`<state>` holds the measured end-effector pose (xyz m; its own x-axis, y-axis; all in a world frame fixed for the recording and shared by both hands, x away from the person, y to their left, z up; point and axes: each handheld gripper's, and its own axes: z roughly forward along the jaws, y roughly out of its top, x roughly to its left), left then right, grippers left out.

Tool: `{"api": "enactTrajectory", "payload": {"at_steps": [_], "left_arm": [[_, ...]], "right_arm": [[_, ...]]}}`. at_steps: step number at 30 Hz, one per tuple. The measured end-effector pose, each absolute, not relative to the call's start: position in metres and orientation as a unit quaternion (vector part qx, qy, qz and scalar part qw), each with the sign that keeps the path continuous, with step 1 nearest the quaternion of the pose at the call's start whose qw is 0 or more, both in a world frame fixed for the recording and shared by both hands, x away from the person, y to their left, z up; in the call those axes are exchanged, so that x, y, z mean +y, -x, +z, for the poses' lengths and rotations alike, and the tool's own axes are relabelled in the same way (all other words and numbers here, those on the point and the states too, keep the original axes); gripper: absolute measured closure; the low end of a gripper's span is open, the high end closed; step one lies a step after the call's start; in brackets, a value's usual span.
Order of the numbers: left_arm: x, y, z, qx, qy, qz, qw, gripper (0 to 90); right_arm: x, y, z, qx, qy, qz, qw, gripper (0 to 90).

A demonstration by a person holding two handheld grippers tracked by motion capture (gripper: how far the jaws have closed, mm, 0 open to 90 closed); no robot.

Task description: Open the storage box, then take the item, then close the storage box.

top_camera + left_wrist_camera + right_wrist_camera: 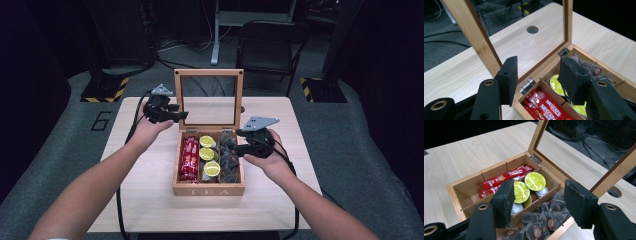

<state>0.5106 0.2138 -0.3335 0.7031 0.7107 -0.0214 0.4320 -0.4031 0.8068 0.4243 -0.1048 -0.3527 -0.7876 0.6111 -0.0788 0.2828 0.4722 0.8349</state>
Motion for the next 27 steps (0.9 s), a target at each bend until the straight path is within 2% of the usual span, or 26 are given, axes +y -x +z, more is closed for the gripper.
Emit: {"api": "enactTrajectory", "payload": {"at_steps": [8,15,27], "left_arm": [[0.201,-0.502,-0.337,0.324,-0.836,0.145,0.418,49.0],[0.195,-0.489,-0.335,0.328,-0.823,0.132,0.445,48.0],[0.205,-0.481,-0.326,0.336,-0.801,0.150,0.472,44.2]], "right_arm": [[-0.108,-0.420,-0.357,0.836,-0.269,0.445,0.174,39.7],[-0.106,-0.419,-0.369,0.841,-0.266,0.439,0.173,39.2],[-0.093,-0.420,-0.390,0.842,-0.270,0.438,0.161,35.4]]}}
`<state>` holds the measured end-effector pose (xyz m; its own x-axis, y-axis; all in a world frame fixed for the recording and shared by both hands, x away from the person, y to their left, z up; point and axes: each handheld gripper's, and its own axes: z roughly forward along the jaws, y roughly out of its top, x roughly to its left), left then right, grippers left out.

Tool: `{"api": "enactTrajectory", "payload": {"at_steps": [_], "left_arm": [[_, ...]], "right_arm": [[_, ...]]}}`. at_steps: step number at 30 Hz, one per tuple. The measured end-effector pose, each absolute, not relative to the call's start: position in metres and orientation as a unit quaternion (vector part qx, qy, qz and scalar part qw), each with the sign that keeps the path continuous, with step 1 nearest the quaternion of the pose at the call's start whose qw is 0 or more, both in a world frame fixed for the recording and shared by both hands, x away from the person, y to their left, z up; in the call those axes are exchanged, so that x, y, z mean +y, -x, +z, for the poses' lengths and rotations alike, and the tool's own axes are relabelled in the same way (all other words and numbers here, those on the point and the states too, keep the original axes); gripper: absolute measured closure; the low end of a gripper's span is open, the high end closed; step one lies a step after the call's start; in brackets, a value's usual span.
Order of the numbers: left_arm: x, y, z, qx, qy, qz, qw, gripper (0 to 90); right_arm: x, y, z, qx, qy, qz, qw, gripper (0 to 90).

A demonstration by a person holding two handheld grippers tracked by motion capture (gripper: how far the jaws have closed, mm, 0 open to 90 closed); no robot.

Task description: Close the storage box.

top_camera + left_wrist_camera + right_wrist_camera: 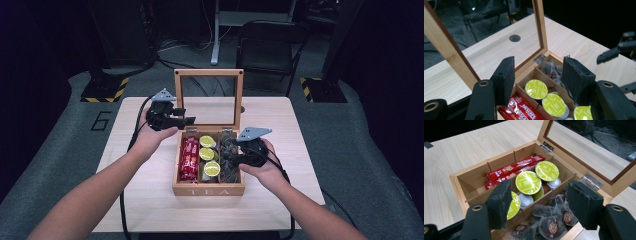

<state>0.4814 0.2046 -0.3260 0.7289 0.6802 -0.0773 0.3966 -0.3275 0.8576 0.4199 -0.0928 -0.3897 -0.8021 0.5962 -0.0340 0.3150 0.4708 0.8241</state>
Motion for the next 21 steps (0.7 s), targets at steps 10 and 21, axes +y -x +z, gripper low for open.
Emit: {"api": "enactTrajectory", "payload": {"at_steps": [10,21], "left_arm": [[0.210,-0.477,-0.332,0.343,-0.798,0.155,0.471,44.2],[0.209,-0.473,-0.340,0.345,-0.800,0.155,0.466,43.8]], "right_arm": [[-0.090,-0.415,-0.403,0.842,-0.275,0.436,0.159,34.0],[-0.072,-0.418,-0.417,0.855,-0.256,0.431,0.136,29.1]]}}
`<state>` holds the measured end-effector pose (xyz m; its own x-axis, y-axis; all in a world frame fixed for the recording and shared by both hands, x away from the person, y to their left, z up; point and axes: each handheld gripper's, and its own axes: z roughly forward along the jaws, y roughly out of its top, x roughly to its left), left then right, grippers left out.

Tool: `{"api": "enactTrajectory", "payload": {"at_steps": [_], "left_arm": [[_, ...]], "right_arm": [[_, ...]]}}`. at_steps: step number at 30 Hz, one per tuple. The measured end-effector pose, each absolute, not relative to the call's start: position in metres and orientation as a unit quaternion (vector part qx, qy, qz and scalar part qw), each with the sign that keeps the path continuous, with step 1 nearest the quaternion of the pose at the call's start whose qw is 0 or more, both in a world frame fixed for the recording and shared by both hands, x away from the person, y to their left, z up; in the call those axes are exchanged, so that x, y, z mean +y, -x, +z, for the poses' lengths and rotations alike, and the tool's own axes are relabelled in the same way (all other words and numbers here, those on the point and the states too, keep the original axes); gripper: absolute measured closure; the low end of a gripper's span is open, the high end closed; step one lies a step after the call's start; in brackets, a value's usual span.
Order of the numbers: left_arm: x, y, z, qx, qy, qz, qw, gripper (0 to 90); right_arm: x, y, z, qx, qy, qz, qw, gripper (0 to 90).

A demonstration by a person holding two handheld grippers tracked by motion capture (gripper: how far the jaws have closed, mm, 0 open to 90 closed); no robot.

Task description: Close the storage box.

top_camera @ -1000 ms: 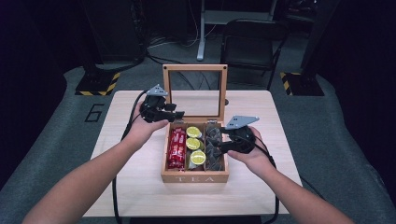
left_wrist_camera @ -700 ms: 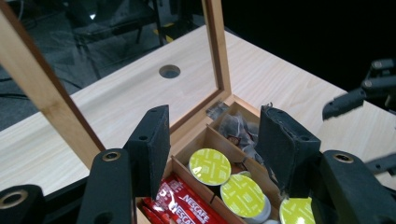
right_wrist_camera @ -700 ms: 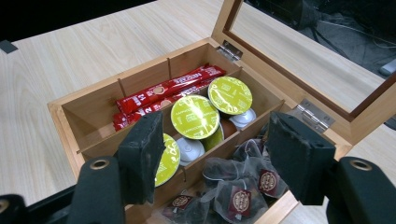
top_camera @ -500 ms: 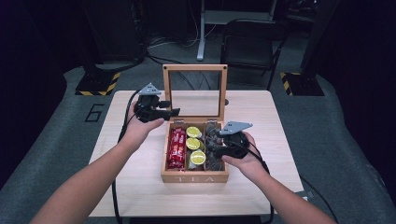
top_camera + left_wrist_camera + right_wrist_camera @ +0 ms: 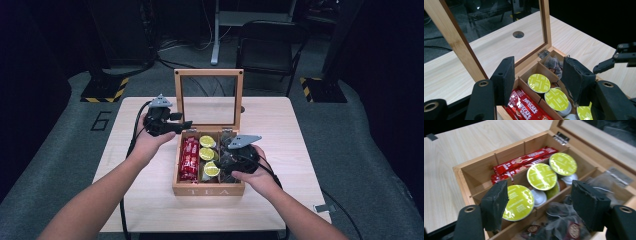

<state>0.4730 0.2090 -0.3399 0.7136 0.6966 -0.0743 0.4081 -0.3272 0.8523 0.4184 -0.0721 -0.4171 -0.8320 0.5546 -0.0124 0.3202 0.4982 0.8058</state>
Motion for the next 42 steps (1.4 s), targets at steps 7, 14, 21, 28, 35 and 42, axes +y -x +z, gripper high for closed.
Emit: {"api": "enactTrajectory", "payload": {"at_steps": [7,14,21,28,35,42], "left_arm": [[0.209,-0.470,-0.340,0.348,-0.797,0.158,0.468,43.2],[0.208,-0.470,-0.341,0.349,-0.795,0.158,0.470,43.2],[0.209,-0.471,-0.343,0.351,-0.792,0.158,0.475,43.3],[0.211,-0.471,-0.345,0.353,-0.791,0.161,0.473,43.3],[0.211,-0.470,-0.344,0.354,-0.791,0.162,0.472,43.3],[0.209,-0.470,-0.346,0.353,-0.793,0.161,0.470,43.3]], "right_arm": [[-0.058,-0.416,-0.424,0.863,-0.244,0.423,0.129,28.7],[-0.051,-0.419,-0.432,0.874,-0.240,0.401,0.131,28.8],[-0.045,-0.419,-0.436,0.878,-0.234,0.398,0.122,28.5],[-0.043,-0.417,-0.442,0.883,-0.234,0.390,0.117,28.2],[-0.040,-0.416,-0.445,0.884,-0.235,0.388,0.114,28.2],[-0.039,-0.417,-0.449,0.890,-0.231,0.377,0.113,28.1]]}}
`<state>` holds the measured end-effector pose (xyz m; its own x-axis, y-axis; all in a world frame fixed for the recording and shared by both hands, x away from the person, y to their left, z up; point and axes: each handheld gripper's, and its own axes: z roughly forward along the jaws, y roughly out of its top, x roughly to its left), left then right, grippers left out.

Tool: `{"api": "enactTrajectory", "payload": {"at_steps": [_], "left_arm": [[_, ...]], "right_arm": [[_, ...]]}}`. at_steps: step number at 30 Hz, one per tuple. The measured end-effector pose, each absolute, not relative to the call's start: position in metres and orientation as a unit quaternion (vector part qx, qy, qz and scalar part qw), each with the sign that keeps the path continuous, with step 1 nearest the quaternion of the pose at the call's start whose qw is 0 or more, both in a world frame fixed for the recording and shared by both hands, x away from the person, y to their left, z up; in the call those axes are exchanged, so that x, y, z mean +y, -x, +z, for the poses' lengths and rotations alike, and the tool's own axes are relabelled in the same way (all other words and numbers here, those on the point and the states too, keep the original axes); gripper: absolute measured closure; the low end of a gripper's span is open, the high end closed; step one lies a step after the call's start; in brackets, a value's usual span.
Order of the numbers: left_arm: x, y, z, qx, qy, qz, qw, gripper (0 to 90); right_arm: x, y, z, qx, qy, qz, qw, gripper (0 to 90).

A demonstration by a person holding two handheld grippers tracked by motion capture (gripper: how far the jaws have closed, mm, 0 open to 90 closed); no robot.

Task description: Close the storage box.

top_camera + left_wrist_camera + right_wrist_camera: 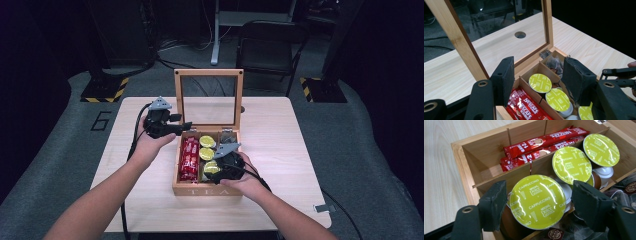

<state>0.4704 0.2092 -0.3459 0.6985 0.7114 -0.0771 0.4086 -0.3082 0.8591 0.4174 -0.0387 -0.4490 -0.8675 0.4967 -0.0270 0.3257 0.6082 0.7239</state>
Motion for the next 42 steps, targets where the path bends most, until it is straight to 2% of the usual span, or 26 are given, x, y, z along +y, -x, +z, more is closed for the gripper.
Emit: {"api": "enactTrajectory", "payload": {"at_steps": [13,19,34,42], "left_arm": [[0.210,-0.470,-0.347,0.356,-0.792,0.164,0.468,43.3],[0.210,-0.470,-0.347,0.355,-0.793,0.165,0.467,43.3],[0.209,-0.470,-0.348,0.355,-0.792,0.162,0.469,43.3],[0.211,-0.470,-0.346,0.358,-0.792,0.161,0.467,43.3]], "right_arm": [[-0.036,-0.417,-0.453,0.896,-0.222,0.367,0.115,28.6],[-0.036,-0.417,-0.453,0.894,-0.224,0.367,0.122,36.1],[-0.037,-0.414,-0.449,0.890,-0.224,0.375,0.126,36.6],[-0.038,-0.409,-0.437,0.892,-0.211,0.378,0.128,36.6]]}}
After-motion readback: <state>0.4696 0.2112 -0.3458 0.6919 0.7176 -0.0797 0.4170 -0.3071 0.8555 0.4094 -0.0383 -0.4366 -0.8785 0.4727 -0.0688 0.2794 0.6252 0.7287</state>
